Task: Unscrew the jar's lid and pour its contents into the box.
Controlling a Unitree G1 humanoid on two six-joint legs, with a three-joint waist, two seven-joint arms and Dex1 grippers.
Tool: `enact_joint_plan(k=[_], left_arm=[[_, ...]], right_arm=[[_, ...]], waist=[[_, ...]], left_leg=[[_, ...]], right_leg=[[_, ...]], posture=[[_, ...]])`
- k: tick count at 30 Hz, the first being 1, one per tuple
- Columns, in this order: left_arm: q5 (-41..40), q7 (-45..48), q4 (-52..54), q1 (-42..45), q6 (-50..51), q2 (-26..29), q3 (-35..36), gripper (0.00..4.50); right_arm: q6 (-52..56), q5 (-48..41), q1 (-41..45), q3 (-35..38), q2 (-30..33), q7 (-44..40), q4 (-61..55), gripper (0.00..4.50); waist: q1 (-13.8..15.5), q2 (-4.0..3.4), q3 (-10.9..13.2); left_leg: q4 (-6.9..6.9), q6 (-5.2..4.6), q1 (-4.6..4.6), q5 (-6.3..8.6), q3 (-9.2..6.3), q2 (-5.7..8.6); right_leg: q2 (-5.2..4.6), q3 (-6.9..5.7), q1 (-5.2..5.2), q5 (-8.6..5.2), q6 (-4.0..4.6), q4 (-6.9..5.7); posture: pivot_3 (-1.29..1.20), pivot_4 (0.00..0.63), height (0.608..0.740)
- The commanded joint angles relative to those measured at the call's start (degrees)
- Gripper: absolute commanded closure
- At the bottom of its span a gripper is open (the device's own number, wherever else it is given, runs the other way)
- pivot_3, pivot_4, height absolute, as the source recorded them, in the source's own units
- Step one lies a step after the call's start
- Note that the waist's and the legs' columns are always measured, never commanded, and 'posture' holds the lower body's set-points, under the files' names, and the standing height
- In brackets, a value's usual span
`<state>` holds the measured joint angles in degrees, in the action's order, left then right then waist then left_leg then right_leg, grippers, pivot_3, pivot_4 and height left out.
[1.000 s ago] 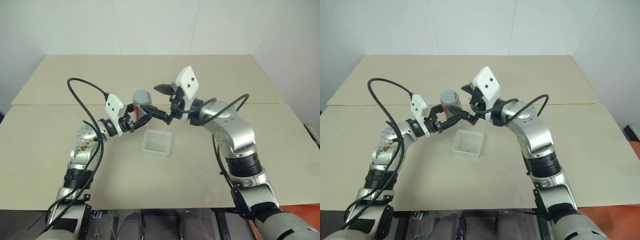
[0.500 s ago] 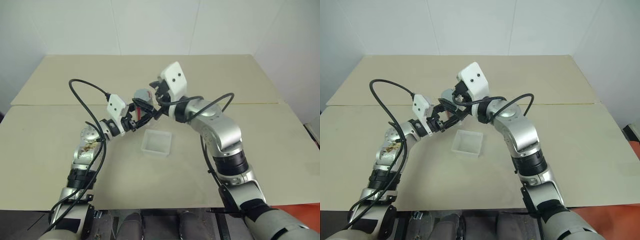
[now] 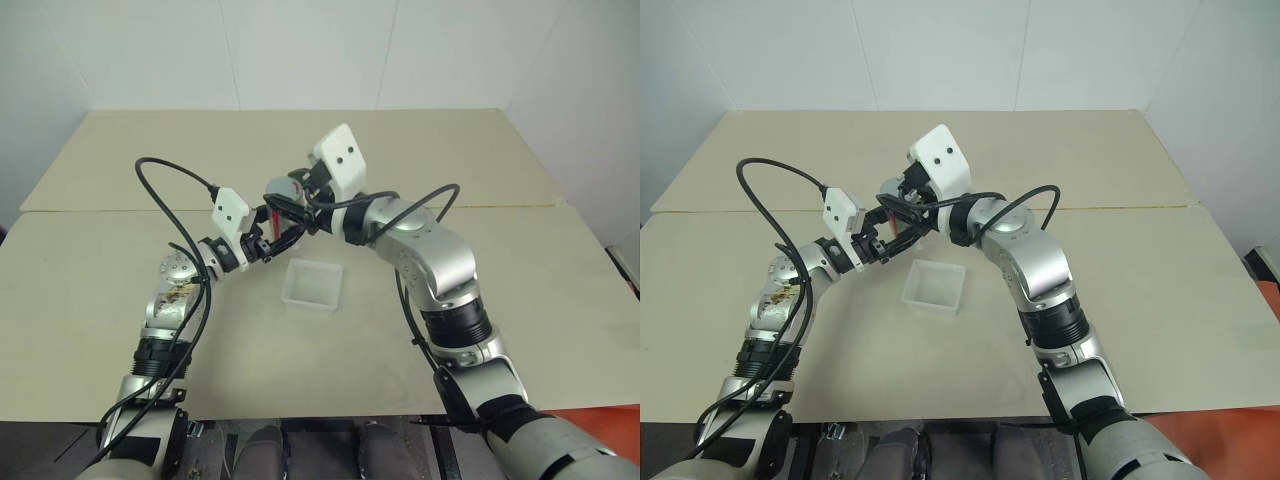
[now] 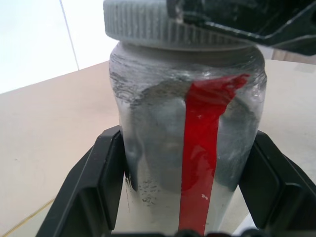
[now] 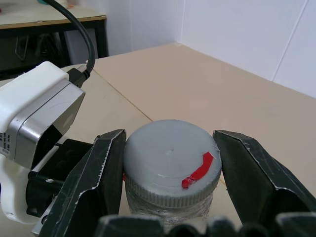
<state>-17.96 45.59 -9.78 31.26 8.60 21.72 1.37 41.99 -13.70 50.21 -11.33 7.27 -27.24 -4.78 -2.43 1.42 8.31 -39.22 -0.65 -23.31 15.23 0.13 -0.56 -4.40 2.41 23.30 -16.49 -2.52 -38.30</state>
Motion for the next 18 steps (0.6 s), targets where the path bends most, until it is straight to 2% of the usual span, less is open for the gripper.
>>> enact_joint_plan(k=[1, 4, 10, 16, 18], left_arm=[[-1.92, 3.29, 3.92, 0.15, -0.37, 1.31, 0.15, 1.60], [-5.87, 9.06, 5.88, -0.60, 1.70, 3.37, 0.30, 1.60], [-15.35, 20.13, 11.37, -1.08, 9.04, 8.29, 1.15, 1.60], [-18.61, 27.06, 15.09, -0.79, 12.71, 11.84, 0.43, 1.60], [-18.94, 28.73, 15.66, -0.63, 13.34, 12.54, 0.25, 1.60]], right_arm=[[-0.60, -0.07, 1.90, 0.72, 0.46, -0.57, -0.41, 1.73], [-3.42, -1.97, 2.00, 1.17, 2.23, -6.01, 0.93, 1.73], [-10.59, -8.90, 1.92, 2.57, 7.37, -23.82, 3.60, 1.73], [-16.96, -13.99, 2.98, 2.16, 11.88, -41.75, 8.26, 1.73], [-17.66, -14.89, 3.59, 2.01, 12.62, -45.36, 9.74, 1.73]], waist=[[-0.01, 0.00, 0.00], [-0.07, 0.00, 0.00], [-0.12, 0.00, 0.00], [-0.08, -0.01, 0.00], [-0.06, -0.01, 0.01]], left_leg=[[0.00, 0.00, 0.00, 0.00, 0.00, 0.00], [0.00, 0.00, 0.00, 0.00, 0.00, -0.01], [0.01, 0.00, 0.00, 0.00, 0.00, -0.03], [0.02, -0.01, 0.05, 0.00, 0.00, -0.06], [0.02, -0.01, 0.05, 0.00, 0.00, -0.07]], right_leg=[[0.00, 0.00, 0.00, 0.00, 0.00, 0.00], [0.01, 0.00, 0.00, 0.00, 0.00, 0.00], [0.02, -0.02, -0.03, 0.00, 0.00, 0.08], [0.05, -0.02, -0.11, 0.00, 0.00, 0.14], [0.05, -0.02, -0.11, 0.00, 0.00, 0.16]], posture=[[0.00, 0.150, 0.740], [0.00, 0.150, 0.740], [0.00, 0.150, 0.740], [0.00, 0.150, 0.740], [0.00, 0.150, 0.740]])
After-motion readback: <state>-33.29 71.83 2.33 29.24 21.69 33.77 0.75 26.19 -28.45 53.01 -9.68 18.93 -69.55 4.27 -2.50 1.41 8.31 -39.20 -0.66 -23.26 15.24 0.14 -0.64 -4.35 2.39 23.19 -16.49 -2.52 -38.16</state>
